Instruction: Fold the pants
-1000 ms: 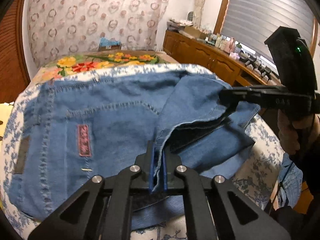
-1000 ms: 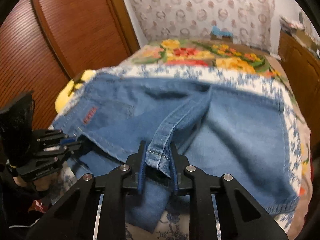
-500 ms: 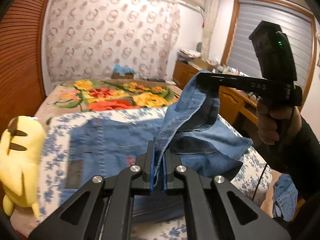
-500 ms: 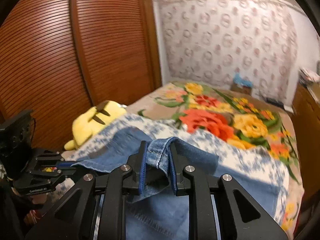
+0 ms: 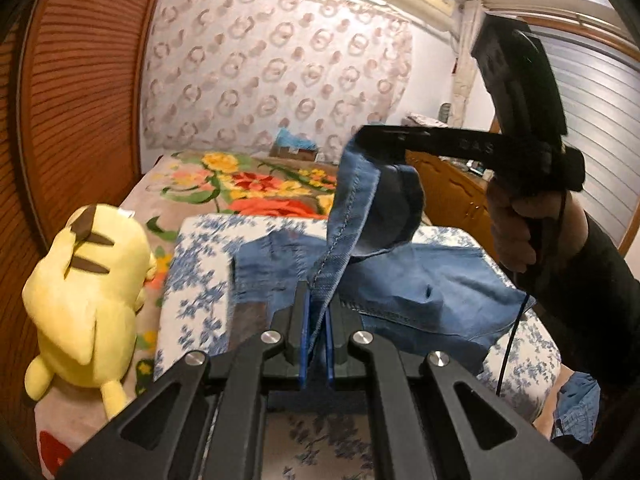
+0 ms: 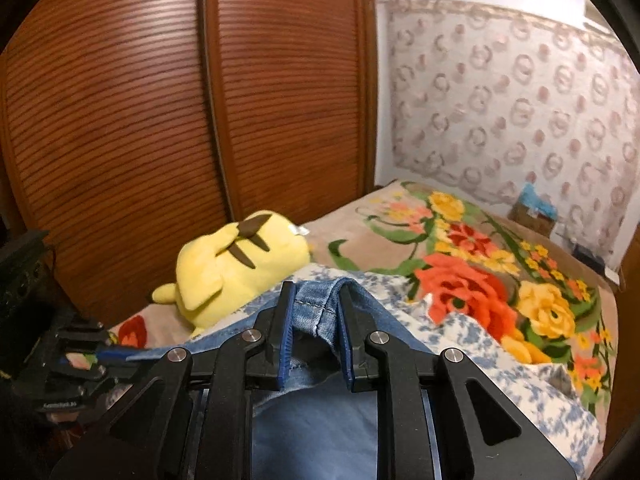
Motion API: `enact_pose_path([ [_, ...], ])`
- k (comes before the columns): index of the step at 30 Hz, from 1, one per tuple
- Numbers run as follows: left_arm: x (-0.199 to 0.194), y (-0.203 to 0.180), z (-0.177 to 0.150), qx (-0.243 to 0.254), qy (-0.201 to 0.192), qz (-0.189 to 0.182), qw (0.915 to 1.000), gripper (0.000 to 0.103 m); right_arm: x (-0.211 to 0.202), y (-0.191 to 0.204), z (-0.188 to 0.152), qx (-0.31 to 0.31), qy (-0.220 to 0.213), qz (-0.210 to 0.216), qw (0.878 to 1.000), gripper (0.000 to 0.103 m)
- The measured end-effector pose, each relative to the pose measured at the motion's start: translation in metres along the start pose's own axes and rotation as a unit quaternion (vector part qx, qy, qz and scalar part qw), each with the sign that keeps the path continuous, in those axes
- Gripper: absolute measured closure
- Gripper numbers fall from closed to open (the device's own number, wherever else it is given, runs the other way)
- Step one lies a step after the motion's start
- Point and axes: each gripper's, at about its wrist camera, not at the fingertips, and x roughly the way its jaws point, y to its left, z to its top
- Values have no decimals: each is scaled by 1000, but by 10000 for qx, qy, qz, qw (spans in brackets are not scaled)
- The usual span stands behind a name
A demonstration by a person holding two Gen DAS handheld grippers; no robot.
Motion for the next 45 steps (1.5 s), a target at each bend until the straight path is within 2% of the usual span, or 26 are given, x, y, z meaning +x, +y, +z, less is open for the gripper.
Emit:
enact_pose_path([
  [8, 23, 26, -30, -255, 472, 187, 9984, 99, 69, 18, -3, -26, 502, 213, 9985, 86],
  [14, 35, 40, -42, -466, 685, 226, 9963, 99, 102, 30, -10, 3, 632, 307, 9975, 86],
  [16, 39, 42, -44, -497, 749, 219, 9957, 97, 110, 29, -13, 50, 737, 283, 9969, 85],
  [18, 42, 43, -45, -470, 773, 299, 9954, 89, 116, 25, -16, 116, 827, 269, 9961, 76],
  [19, 42, 43, -45, -464, 766, 327, 9954, 85, 116, 21, -18, 128, 839, 281, 9960, 71],
  [20, 42, 44, -46, -471, 758, 326, 9955, 78, 115, 19, -18, 131, 836, 259, 9961, 60],
  [23, 42, 46, -45, -477, 764, 285, 9955, 63, 101, 3, -19, 159, 747, 104, 9970, 58],
  [27, 45, 44, -43, -400, 787, 303, 9956, 53, 72, -35, -30, 284, 726, -240, 9967, 58],
  [30, 50, 41, -41, -377, 781, 284, 9958, 52, 51, -72, -51, 494, 847, -586, 9935, 58],
  [35, 60, 33, -38, -336, 804, 264, 9958, 52, 37, -118, -90, 1025, 1137, -927, 9839, 58],
  [39, 66, 27, -39, -332, 856, 286, 9954, 52, 36, -137, -110, 1485, 1340, -928, 9754, 59],
  [45, 74, 22, -42, -286, 958, 324, 9945, 52, 47, -140, -127, 1673, 1584, -879, 9691, 67],
])
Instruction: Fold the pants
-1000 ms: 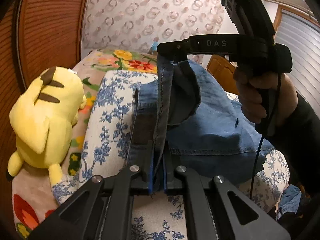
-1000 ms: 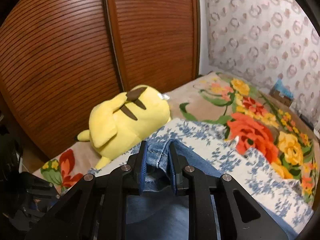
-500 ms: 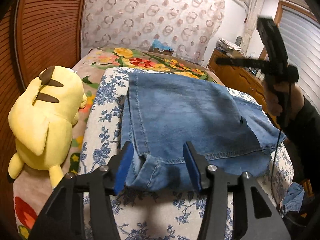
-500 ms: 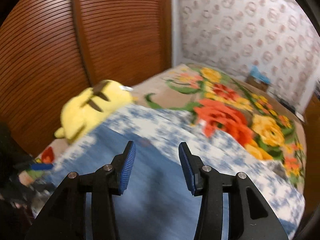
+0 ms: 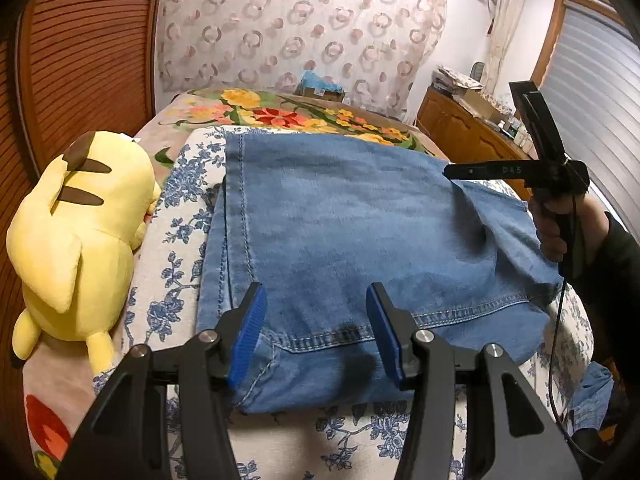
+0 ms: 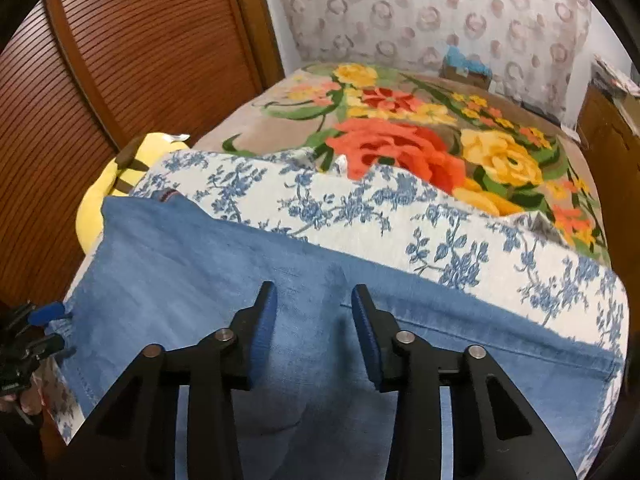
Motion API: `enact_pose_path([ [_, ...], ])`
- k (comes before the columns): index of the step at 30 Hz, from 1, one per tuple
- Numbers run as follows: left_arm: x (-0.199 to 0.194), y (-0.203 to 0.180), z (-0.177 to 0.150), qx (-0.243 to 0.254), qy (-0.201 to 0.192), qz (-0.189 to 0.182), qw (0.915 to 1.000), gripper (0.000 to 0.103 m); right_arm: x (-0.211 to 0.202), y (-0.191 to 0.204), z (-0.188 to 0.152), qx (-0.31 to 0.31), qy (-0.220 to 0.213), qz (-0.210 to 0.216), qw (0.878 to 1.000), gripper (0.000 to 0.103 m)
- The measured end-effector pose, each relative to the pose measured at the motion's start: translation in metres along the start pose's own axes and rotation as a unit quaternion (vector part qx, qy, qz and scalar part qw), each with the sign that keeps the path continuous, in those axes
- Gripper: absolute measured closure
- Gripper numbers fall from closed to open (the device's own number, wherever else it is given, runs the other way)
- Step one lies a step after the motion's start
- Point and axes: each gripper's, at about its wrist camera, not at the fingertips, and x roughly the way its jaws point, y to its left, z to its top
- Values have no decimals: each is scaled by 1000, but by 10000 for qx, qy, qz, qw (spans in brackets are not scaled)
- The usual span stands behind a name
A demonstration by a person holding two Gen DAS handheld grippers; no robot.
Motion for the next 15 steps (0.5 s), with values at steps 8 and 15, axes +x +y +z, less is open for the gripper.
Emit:
enact_pose_path([
  [8, 4, 0, -4, 5, 71, 40, 10000, 52, 3, 5, 6, -24, -74, 122, 9999, 93],
  [15, 5, 1, -6, 3, 80, 57, 10000, 52, -31, 20, 15, -366, -864, 110, 9955, 102],
])
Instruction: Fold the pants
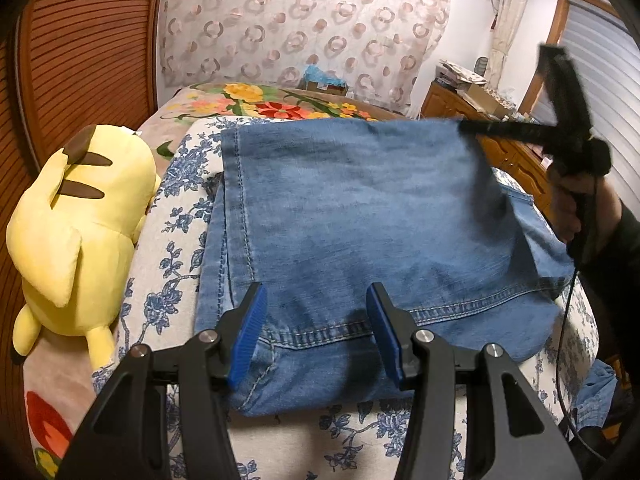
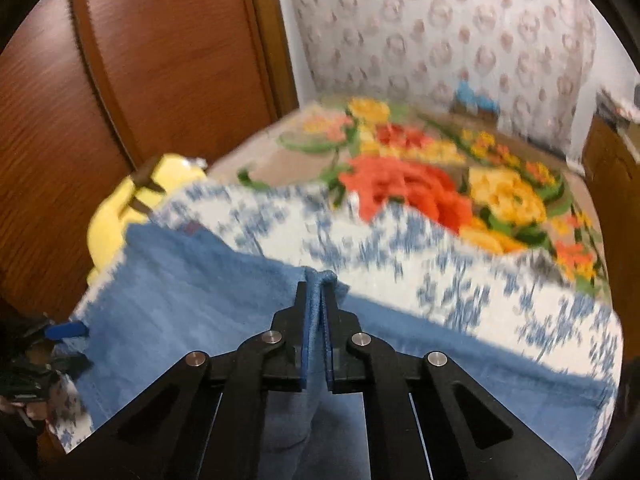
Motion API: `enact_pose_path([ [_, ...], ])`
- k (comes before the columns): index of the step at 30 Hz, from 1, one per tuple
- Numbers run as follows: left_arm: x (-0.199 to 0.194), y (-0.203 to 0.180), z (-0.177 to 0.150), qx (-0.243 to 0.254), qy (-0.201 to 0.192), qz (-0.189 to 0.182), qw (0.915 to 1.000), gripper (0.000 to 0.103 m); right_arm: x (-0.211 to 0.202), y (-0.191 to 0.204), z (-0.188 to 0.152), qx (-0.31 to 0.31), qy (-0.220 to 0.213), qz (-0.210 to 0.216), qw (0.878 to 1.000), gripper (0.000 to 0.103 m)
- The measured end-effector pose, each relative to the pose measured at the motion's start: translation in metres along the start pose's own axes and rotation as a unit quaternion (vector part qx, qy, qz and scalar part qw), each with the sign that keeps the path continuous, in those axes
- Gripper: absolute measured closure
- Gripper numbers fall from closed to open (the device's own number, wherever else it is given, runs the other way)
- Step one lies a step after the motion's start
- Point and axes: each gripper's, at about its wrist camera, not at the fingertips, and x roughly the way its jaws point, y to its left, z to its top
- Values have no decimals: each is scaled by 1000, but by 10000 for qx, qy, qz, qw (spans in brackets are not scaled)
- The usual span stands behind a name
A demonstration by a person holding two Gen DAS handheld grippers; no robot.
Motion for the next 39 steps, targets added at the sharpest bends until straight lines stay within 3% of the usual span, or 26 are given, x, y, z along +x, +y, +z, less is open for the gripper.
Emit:
enact_pose_path([
  [6, 1, 3, -4, 1, 26, 25, 10000, 52, -35, 14, 17, -279, -860, -283, 9955, 103],
  [14, -6, 1, -3, 32, -47, 50, 10000, 52, -30, 4, 20, -168, -635, -309, 9974, 103],
  [24, -18, -28, 10, 284, -234, 55, 9993, 52, -62, -11, -23, 61, -479, -312, 9983, 103],
  [33, -4, -76, 20, 652, -192, -184, 9975, 52, -110, -35, -79, 194, -416, -693, 9965, 103],
  [39, 16, -115, 27, 989, -59, -354, 9945, 52, -117, -57, -128, 396, -127, -920, 9949, 101],
])
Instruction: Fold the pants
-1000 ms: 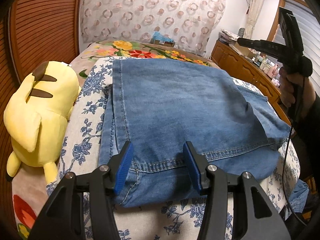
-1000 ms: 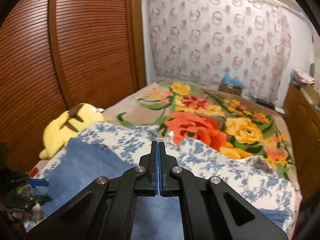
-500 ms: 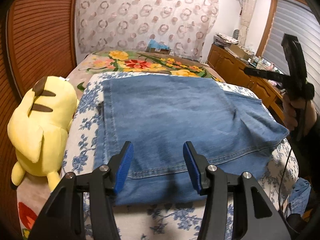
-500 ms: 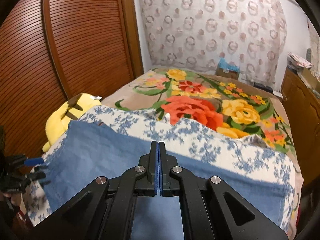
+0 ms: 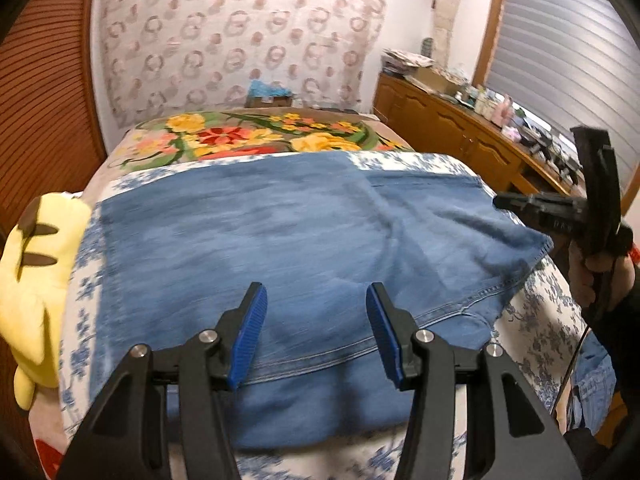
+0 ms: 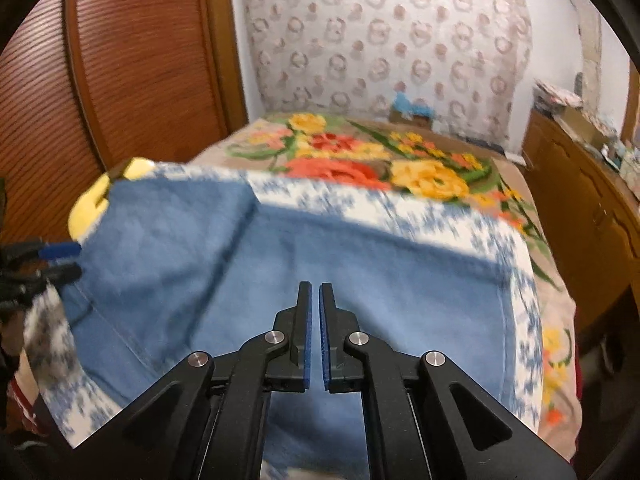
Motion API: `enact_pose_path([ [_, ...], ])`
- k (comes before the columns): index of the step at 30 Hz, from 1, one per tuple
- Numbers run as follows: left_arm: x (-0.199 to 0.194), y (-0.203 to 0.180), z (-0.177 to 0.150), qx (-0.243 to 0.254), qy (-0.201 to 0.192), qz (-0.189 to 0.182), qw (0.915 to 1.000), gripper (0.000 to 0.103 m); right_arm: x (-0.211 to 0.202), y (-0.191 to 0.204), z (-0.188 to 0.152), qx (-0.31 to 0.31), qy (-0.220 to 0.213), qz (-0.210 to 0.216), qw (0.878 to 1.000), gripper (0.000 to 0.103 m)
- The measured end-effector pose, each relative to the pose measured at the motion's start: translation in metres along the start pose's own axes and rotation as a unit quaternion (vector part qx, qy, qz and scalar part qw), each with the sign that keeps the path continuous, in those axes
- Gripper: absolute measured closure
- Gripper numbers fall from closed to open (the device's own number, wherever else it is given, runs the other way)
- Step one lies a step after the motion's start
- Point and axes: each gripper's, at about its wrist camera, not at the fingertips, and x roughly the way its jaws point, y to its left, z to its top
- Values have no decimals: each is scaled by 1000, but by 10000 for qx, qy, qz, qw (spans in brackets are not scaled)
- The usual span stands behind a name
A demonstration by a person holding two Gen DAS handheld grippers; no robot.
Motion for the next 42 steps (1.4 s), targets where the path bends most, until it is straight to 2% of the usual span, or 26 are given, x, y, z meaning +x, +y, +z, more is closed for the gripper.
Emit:
enact_pose_path([
  [8, 31, -33, 15, 265, 247, -145, 9992, 52, 14, -33, -46, 308, 419, -141, 9985, 99],
  [15, 57, -54, 18, 374, 482, -165, 9980, 52, 23, -46, -60, 351, 615, -191, 9973, 91],
  [23, 76, -56, 9, 316, 699, -120, 9970, 52, 22, -40, -67, 192, 509, -169, 9984, 81],
  [32, 77, -58, -5, 421, 391, -81, 9983, 48, 23, -29, -69, 68, 447, -295, 9985, 74],
  [36, 77, -55, -3, 381, 386, -114, 9985, 48, 24, -28, -69, 23, 449, -367, 9983, 68],
  [42, 78, -57, -3, 373, 386, -124, 9985, 48, 22, -31, -68, 90, 511, -364, 9980, 65],
])
